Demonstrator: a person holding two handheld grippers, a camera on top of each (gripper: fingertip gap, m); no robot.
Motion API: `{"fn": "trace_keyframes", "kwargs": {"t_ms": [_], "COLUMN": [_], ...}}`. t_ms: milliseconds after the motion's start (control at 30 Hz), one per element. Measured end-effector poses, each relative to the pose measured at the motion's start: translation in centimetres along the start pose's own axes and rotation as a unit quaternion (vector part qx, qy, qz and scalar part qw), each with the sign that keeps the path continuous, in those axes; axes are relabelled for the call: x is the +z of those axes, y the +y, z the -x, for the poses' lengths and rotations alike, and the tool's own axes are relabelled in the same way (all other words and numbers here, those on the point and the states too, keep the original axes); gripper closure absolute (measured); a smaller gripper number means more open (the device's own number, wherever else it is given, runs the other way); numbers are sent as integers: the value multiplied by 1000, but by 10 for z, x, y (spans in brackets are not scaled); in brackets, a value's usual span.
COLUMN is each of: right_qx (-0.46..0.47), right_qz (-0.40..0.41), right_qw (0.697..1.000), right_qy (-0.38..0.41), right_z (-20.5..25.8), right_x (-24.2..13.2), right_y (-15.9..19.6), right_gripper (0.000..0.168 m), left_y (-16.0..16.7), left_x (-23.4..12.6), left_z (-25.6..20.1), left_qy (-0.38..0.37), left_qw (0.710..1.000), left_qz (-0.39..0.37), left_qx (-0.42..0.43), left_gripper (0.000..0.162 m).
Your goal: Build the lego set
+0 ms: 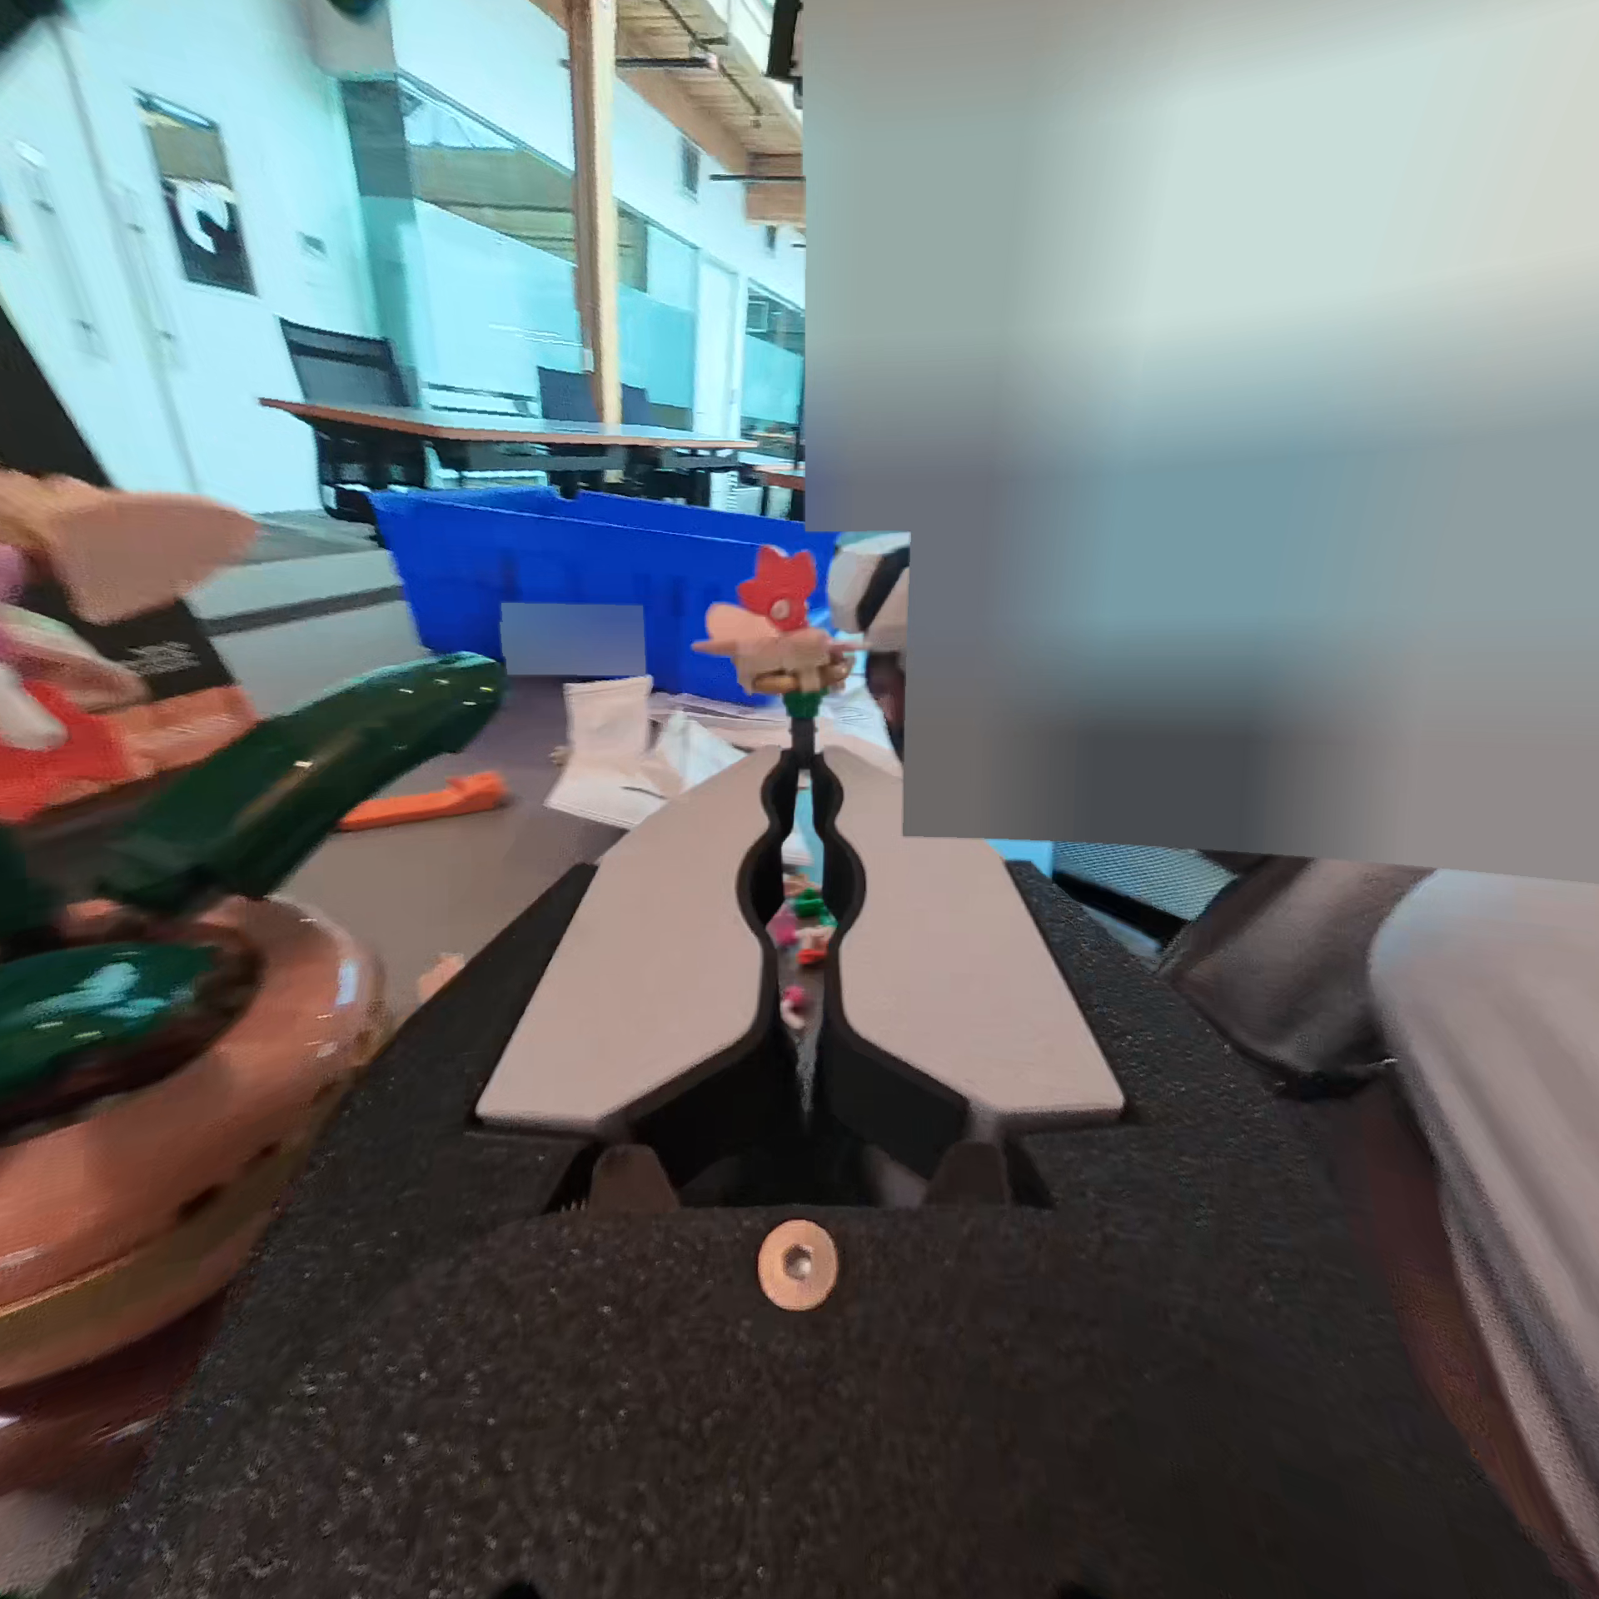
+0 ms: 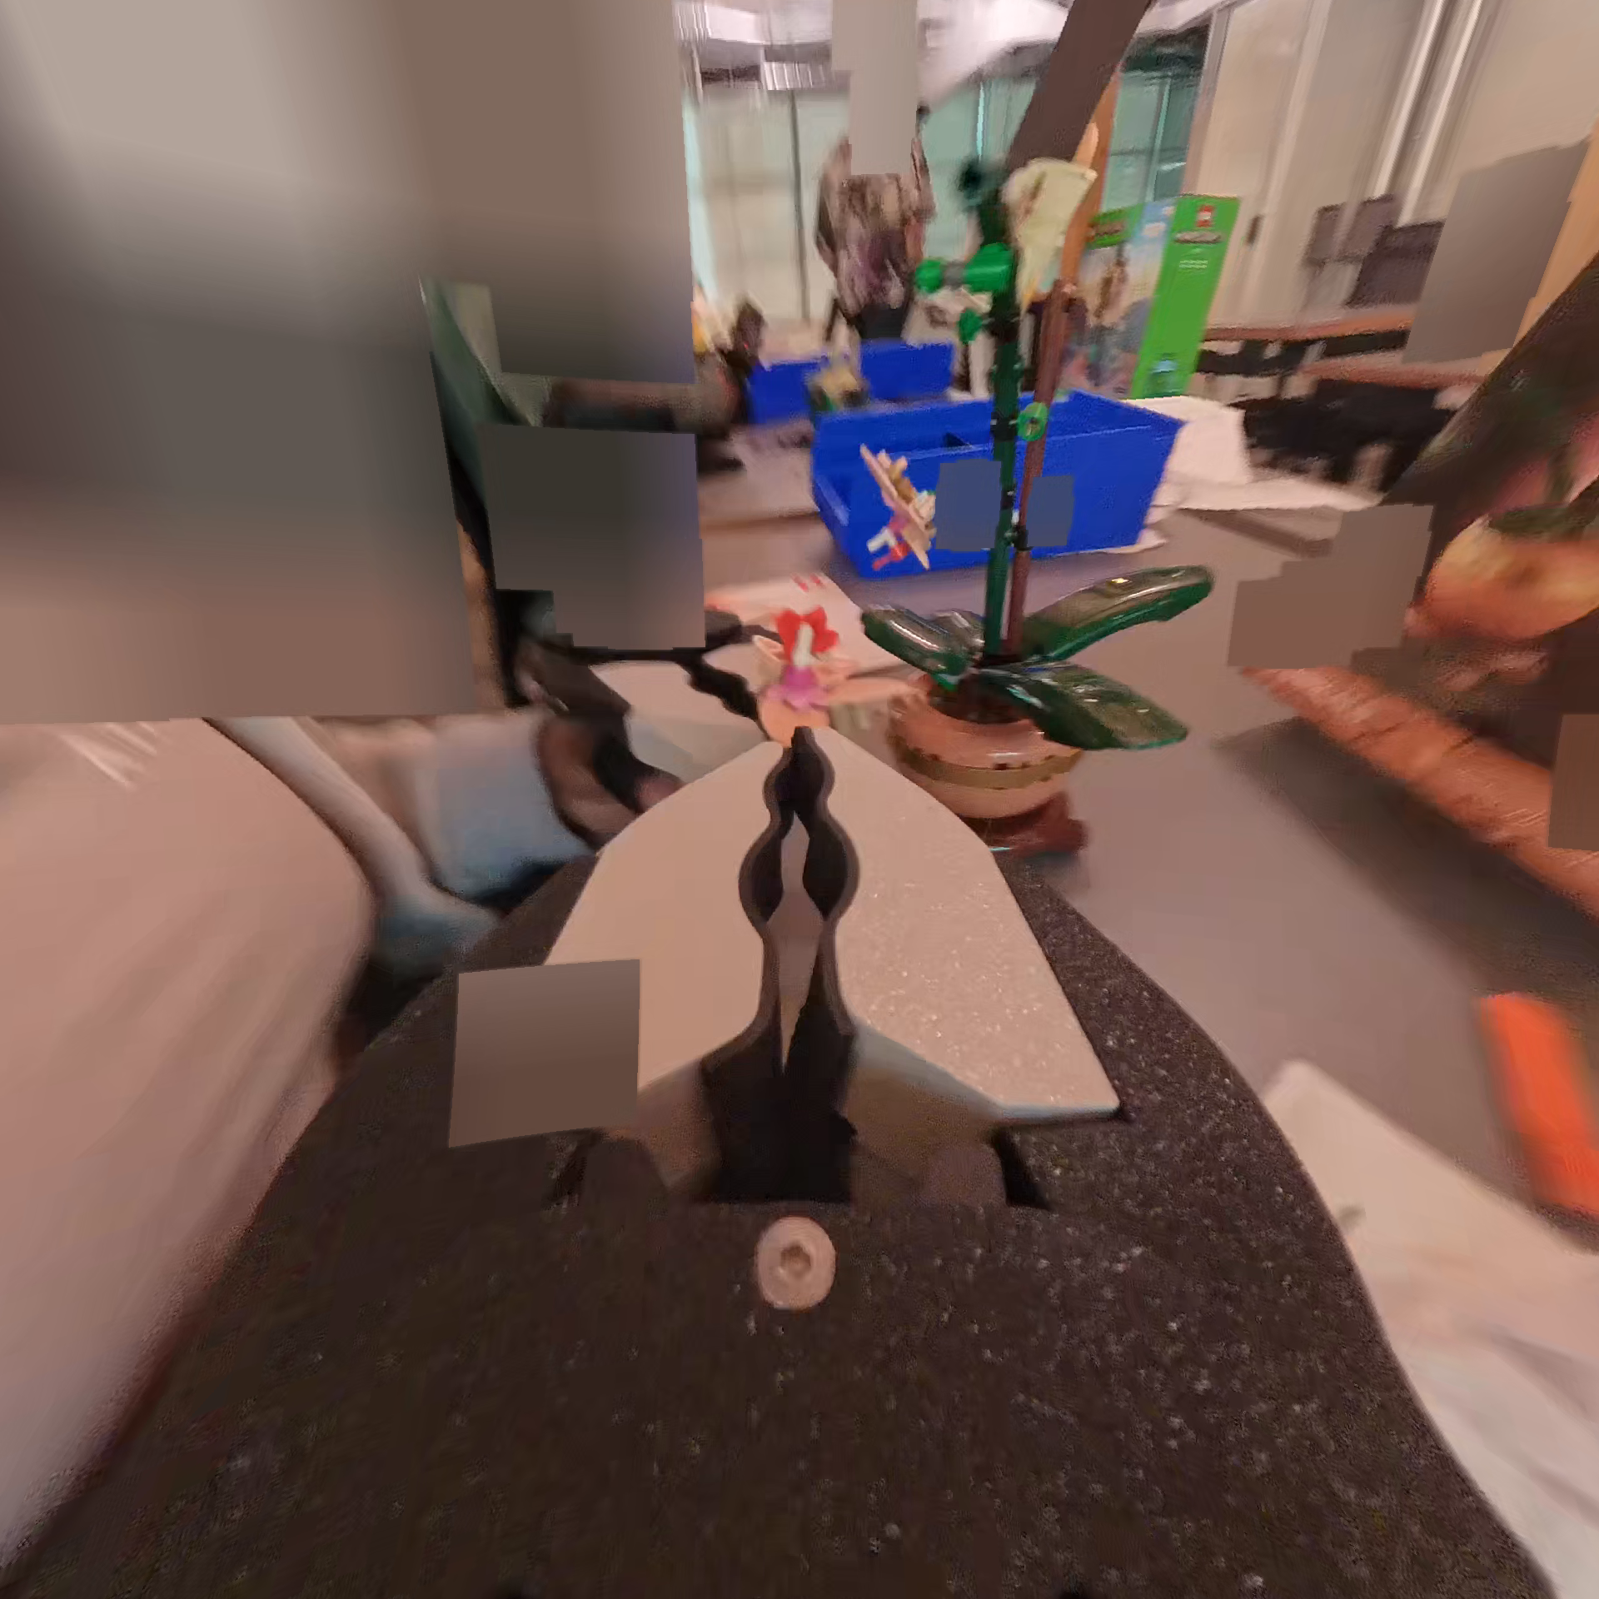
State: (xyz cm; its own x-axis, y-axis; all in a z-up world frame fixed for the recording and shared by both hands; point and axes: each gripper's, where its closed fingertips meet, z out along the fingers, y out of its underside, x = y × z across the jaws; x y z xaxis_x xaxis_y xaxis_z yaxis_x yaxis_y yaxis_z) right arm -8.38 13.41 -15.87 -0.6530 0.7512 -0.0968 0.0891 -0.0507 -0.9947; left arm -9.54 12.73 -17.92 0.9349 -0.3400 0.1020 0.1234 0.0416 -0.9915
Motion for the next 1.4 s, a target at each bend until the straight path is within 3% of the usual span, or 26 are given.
{"fn": "trace_keyframes", "kwargs": {"t_ms": [67, 133, 267, 300, 367, 467, 533, 600, 700, 800, 900, 967, 1067, 1133, 1233, 1400], "right_qx": [76, 75, -151, -225, -336, -379, -382, -381, -277, -50, 135, 156, 92, -10, -199, -222], "right_qz": [-10, 24, 39, 48, 84, 109, 115, 111, 96, 26, -43, -41, -10, 15, 90, 107], "right_qw": [997, 997, 984, 966, 926, 908, 906, 907, 949, 998, 988, 985, 996, 997, 962, 959], "right_qy": [-13, 25, 90, 117, 149, 144, 142, 139, 112, 28, -59, -53, 5, 75, 163, 140], "right_z": [-6, -20, -15, -14, -13, -12, -15, -15, -13, -3, 4, -1, -11, -20, -24, -11], "right_x": [-5, -9, -6, -4, 3, 13, 16, 17, 17, 15, 9, 7, 6, 3, 2, 9], "right_y": [3, 18, 13, 9, 9, 12, 12, 11, 13, 8, 0, 5, 17, 17, 19, 22], "right_gripper": [168, 168, 168, 147, 138, 141, 156, 159, 161, 164, 168, 168, 168, 168, 168, 168], "left_y": [-3, -4, 3, 5, 6, 8, 9, 9, 4, -3, -4, -2, -3, -2, 6, 13], "left_x": [-5, -6, -3, -3, -2, -1, 0, 0, -4, -6, -6, -6, -5, -7, -1, 5], "left_z": [1, 8, 15, 15, 13, 9, 7, 6, 1, -7, -9, -8, 2, 13, 14, 11], "left_qy": [0, -17, -32, -31, -24, -16, -11, -11, 10, 35, 33, 33, 4, -29, -57, -71], "left_qw": [1000, 1000, 998, 998, 998, 998, 998, 998, 1000, 999, 999, 999, 1000, 1000, 997, 991], "left_qz": [-2, -5, 13, 18, 24, 31, 35, 38, 18, -6, -14, -9, -7, 1, 55, 91], "left_qx": [10, -3, -43, -48, -51, -48, -46, -41, -7, 22, 32, 29, 5, -7, 8, 64], "left_gripper": [160, 160, 159, 159, 159, 159, 159, 159, 159, 159, 162, 162, 162, 159, 129, 145]}}
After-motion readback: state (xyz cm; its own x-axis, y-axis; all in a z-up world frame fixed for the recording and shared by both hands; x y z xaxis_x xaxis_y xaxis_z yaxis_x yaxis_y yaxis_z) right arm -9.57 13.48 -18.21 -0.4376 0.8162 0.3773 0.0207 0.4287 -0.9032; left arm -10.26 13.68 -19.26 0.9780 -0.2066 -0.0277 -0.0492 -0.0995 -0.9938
